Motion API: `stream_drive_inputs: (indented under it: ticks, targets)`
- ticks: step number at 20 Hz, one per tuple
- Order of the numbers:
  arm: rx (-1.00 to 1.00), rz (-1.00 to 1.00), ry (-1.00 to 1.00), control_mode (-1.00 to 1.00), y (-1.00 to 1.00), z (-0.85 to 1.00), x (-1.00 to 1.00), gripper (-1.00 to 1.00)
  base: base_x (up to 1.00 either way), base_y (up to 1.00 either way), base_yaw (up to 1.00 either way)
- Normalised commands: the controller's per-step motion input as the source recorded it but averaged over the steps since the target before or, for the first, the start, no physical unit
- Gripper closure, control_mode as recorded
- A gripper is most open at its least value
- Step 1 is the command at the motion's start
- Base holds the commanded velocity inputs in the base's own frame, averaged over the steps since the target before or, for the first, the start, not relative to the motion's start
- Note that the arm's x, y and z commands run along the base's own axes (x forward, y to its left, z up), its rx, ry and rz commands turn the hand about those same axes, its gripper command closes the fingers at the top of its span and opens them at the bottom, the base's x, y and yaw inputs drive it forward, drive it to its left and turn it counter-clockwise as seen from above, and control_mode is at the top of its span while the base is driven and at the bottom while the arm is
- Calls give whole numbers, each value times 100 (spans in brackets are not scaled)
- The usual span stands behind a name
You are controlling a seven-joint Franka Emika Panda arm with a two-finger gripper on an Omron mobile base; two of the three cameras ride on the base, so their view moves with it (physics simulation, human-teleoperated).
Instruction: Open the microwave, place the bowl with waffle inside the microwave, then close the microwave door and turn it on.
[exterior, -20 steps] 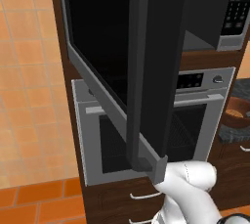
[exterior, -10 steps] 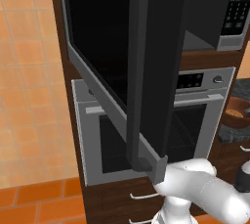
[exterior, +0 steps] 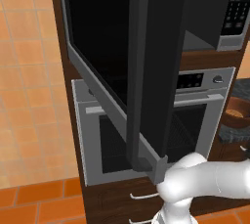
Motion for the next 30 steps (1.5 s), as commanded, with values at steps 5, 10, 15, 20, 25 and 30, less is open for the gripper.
stream_drive_inputs:
  ticks: [5, 10, 15, 20, 25, 30]
  targets:
    - [-1, -3, 0, -100, -3, -26, 51, -100, 0, 0, 0]
    - [-11, -5, 0, -100, -1, -41, 53, -100, 0, 0, 0]
    - [-21, -6, 0, -100, 0, -56, 24, -100, 0, 0, 0]
    - [-22, -7, 3, -100, 0, -42, 25, 100, 0, 0, 0]
    - [-12, -7, 10, -100, 1, -19, 13, 100, 0, 0, 0]
    - [9, -2, 1, -100, -17, 0, -7, 100, 0, 0, 0]
